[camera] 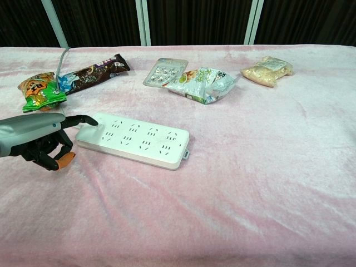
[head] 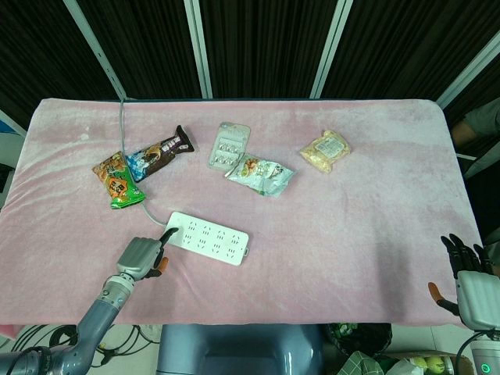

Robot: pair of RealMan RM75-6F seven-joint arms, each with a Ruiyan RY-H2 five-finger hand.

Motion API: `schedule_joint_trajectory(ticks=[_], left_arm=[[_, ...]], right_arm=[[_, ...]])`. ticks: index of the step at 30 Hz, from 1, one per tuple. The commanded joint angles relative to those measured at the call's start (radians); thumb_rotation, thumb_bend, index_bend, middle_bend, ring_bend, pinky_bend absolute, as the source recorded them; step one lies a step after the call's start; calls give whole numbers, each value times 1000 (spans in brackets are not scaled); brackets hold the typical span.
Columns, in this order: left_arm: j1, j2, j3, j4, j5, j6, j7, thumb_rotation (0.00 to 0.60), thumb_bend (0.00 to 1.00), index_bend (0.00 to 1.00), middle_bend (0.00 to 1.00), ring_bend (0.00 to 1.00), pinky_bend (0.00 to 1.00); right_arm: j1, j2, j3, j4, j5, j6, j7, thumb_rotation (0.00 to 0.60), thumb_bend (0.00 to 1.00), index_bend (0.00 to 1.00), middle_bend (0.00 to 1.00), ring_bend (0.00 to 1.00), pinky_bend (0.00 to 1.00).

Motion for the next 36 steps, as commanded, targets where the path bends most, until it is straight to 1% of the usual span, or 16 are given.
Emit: schedule_joint_trajectory(ticks=[1,36], left_arm=[[-1,1,2,-1,1,2,1,600,531,97,735,840,882],[-23,-6,14,8,-21,3,9,600,531,98,736,840,882]], right_arm=[[0,0,0,0,0,0,0,600,238,92,48,136,72],[0,1,0,-1,1,-1,-1,600,237,92,48,136,72]])
